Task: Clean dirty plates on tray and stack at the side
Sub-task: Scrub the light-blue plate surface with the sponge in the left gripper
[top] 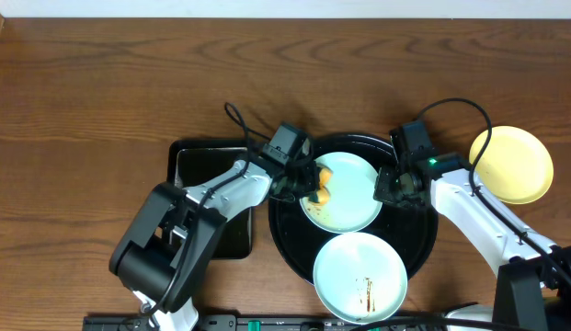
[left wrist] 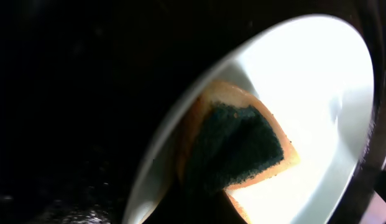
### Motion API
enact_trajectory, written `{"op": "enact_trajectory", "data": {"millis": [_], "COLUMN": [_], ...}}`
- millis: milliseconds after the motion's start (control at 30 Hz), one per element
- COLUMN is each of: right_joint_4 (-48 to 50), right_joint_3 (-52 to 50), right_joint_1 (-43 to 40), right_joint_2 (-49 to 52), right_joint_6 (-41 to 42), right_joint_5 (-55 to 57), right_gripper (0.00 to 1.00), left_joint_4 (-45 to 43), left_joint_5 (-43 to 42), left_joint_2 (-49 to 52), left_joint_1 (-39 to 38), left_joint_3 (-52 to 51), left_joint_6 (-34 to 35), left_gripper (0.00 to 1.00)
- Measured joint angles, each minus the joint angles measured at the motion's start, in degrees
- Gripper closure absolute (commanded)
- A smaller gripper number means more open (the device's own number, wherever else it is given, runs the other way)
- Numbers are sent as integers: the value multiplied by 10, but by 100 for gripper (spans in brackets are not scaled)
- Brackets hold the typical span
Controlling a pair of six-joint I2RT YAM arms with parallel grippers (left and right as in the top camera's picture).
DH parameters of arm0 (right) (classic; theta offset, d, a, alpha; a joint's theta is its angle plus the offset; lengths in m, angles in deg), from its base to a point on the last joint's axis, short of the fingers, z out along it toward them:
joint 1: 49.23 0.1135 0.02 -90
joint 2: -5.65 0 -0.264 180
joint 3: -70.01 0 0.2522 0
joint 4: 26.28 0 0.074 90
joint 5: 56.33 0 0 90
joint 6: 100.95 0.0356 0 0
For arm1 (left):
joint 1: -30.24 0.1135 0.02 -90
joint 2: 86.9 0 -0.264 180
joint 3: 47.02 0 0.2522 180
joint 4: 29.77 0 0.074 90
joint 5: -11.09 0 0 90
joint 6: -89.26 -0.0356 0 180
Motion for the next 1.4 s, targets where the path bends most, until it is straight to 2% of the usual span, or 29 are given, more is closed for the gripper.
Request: {"op": "enact_trajectory", "data": {"millis": [33, 100, 300, 400, 467, 700, 1000, 1233, 1400], "right_joint_4": [0, 1, 5, 5, 6, 9, 9, 8, 3], "right_joint_3": [0, 0, 0, 0, 0, 0, 0, 0, 0], "right_joint_1": [0, 0, 0, 0, 0, 0, 0, 0, 0], "right_joint_2": [0, 0, 0, 0, 0, 0, 0, 0, 0], "right_joint_6": [0, 0, 0, 0, 0, 0, 0, 0, -4], "right_joint_5": [0, 0, 0, 0, 0, 0, 0, 0, 0], "right_gripper": [99, 98, 98, 98, 99, 98, 98, 98, 98], "left_joint_4": [1, 2, 0, 0, 0, -49, -78, -150, -165], "left_joint_5": [2, 3, -19, -32, -44, -112, -122, -119, -125], "left_joint_2": [0, 0, 0, -6, -15, -43, -38, 39, 69], "left_joint_1": [0, 0, 5, 4, -1, -44, -82, -81, -75], "left_joint_3": [1, 4, 7, 7, 7, 9, 9, 9, 13], "left_joint_6": [0, -4, -23, -28, -29, -23, -10, 5, 17], "left_gripper": [83, 83, 86, 79, 92, 93, 92, 92, 92]}}
